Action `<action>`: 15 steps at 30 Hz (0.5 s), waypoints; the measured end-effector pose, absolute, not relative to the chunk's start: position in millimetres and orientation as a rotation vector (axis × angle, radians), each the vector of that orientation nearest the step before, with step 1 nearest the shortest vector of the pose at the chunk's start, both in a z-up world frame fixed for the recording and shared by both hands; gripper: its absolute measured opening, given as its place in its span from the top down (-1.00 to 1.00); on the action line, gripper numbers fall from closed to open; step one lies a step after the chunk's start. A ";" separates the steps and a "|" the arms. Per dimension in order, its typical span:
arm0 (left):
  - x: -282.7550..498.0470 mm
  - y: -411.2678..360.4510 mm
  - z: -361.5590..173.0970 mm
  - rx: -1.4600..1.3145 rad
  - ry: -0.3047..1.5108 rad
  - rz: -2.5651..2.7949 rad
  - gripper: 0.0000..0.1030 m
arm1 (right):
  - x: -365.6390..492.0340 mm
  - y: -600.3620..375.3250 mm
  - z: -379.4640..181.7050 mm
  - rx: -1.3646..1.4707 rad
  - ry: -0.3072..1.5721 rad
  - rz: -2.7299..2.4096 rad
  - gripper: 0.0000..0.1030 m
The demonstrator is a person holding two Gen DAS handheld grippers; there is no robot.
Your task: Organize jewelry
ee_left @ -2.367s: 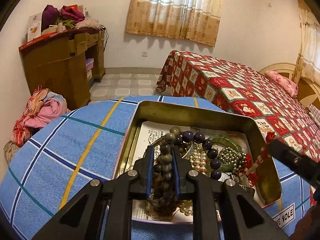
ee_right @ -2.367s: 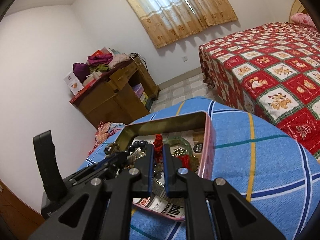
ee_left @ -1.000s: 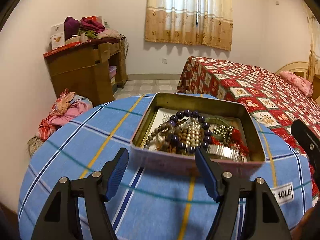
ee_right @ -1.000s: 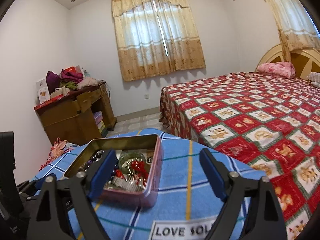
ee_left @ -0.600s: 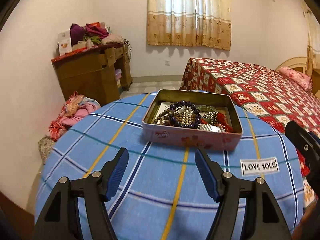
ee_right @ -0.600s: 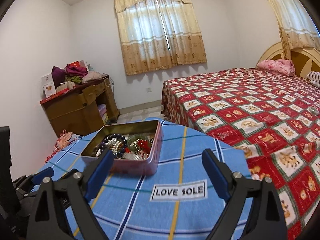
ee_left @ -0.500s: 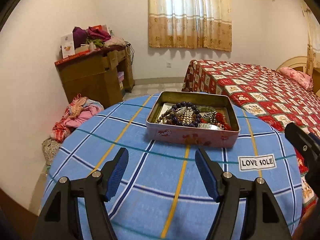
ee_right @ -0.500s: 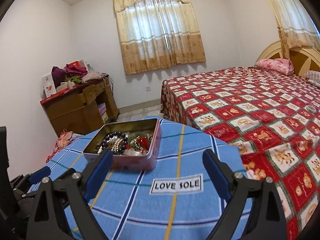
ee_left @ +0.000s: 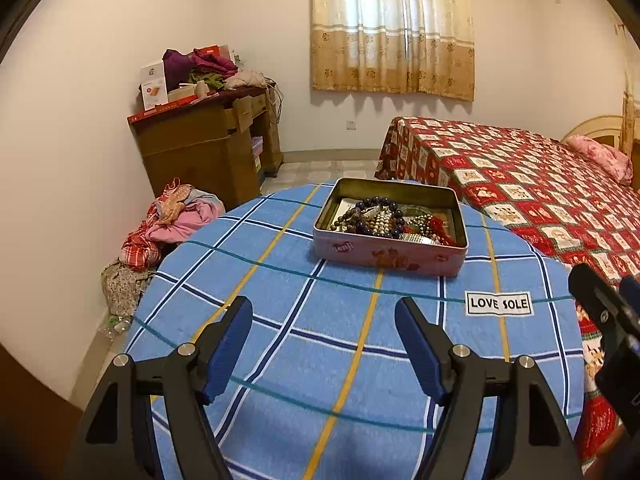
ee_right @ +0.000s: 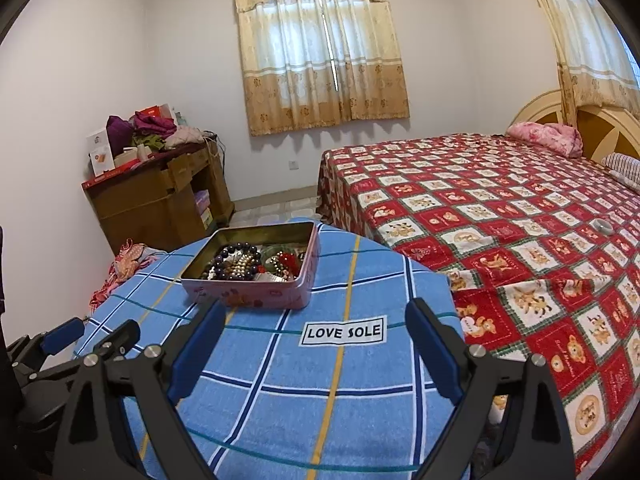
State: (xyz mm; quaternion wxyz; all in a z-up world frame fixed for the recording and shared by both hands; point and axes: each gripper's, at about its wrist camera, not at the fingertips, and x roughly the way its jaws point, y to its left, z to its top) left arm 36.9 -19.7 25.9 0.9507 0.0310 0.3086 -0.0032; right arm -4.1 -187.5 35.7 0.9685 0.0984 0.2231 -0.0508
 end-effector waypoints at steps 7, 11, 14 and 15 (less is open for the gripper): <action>25.3 -18.1 44.4 0.064 0.583 0.005 -0.43 | -15.5 -183.6 63.0 0.184 0.382 -0.104 -0.82; 20.8 -19.9 65.2 0.094 0.516 0.030 -0.43 | -20.4 -182.4 84.7 0.197 0.312 -0.085 -0.90; 18.5 -17.5 82.1 0.081 0.472 0.030 -0.43 | -21.3 -181.2 98.8 0.198 0.264 -0.075 -0.91; 18.1 -15.8 88.0 0.071 0.457 0.028 -0.44 | -21.3 -180.4 104.1 0.197 0.246 -0.073 -0.92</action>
